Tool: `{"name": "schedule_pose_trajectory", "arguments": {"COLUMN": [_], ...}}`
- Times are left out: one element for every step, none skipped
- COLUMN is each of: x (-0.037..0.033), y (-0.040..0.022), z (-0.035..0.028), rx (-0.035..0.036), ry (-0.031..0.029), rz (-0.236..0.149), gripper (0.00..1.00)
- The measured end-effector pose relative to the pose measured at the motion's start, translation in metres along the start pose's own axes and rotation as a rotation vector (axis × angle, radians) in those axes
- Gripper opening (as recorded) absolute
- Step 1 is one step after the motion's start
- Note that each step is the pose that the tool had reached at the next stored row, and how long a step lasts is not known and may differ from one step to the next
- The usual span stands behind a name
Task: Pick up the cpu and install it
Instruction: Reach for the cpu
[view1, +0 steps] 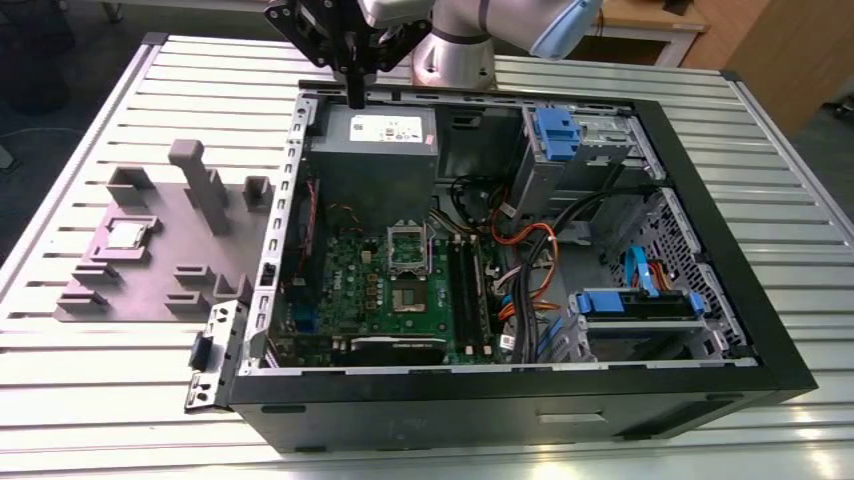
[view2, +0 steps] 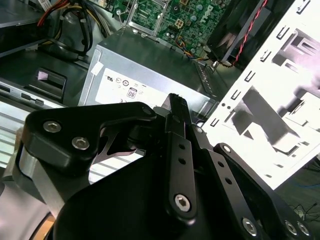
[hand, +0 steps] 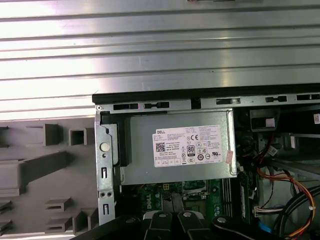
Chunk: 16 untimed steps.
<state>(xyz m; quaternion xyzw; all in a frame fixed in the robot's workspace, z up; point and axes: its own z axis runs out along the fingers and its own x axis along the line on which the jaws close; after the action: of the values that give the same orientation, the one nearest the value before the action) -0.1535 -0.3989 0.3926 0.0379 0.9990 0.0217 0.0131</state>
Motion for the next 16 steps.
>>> {"name": "schedule_pose_trajectory", "arguments": {"x": [0.0003,0.0007,0.001,0.0013,0.0016,0.0019,0.0022,0.0025,0.0028,0.003,0.0058,0.0088,0.0089,0.0091,0.0093,0.0095], "y": [0.0,0.0,-0.0001,-0.0001,-0.0001,-0.0001,-0.0002,-0.0002,-0.0002,-0.0002,-0.0004,-0.0007,-0.0007,-0.0007,-0.0007,-0.0007], "z": [0.0,-0.0001,-0.0001,0.0,-0.0001,-0.0001,-0.0001,-0.0001,-0.0001,-0.0001,-0.0002,0.0005,0.0006,0.0006,0.0007,0.0008], "rx": [0.0,0.0001,0.0001,0.0,0.0001,0.0001,0.0001,0.0001,0.0001,0.0001,0.0001,0.0001,0.0,0.0,-0.0001,-0.0001], "ry": [0.0,0.0001,0.0001,0.0,0.0,0.0001,0.0001,0.0,0.0,0.0,0.0,0.0001,0.0,0.0,0.0,-0.0001], "rz": [0.0,0.0,0.0,0.0,0.0,0.0,0.0,0.0,0.0,0.0,0.0,0.0,0.0,0.0,0.0,0.0], "gripper": [0.11,0.11,0.11,0.11,0.11,0.11,0.11,0.11,0.11,0.11,0.11,0.11,0.11,0.11,0.11,0.11]}}
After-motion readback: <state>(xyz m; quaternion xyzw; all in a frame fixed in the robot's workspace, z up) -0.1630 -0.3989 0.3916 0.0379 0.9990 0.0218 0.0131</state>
